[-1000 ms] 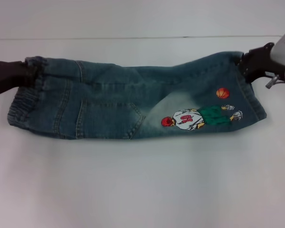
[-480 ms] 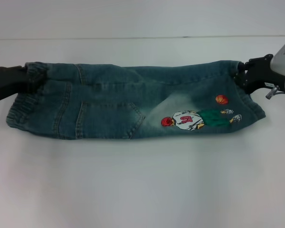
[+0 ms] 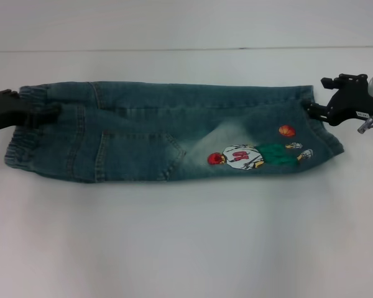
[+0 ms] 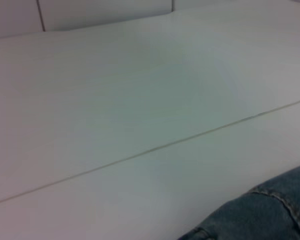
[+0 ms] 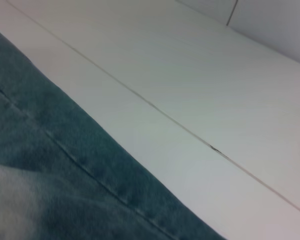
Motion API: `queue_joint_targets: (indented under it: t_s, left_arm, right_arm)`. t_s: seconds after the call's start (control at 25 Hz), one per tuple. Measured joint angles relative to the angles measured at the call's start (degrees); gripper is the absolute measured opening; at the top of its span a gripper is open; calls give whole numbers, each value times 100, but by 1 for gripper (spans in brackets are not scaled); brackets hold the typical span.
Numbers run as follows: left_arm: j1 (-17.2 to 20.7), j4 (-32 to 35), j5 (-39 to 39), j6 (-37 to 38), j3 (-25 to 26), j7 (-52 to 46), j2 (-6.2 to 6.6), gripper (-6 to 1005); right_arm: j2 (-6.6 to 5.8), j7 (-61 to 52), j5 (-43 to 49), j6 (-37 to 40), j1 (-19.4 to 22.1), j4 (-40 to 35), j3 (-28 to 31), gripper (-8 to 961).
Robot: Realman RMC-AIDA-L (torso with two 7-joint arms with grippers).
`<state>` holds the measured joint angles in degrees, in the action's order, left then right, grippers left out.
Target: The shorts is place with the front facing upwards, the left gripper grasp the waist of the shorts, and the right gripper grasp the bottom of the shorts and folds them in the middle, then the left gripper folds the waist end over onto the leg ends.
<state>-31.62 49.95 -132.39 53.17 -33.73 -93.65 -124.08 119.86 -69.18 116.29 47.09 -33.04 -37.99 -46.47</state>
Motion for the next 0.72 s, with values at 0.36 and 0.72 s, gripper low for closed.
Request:
queue_joint_targets:
  t_s: [0.36, 0.72]
  left_arm:
    - [20, 243, -622, 6, -81, -351, -1, 861]
    - [88, 205, -705, -25, -305, -356, -16, 884]
  right_arm:
    - [-6, 36, -185, 453, 223, -221, 39, 643]
    - [-8, 105, -455, 667, 380, -371, 41, 645]
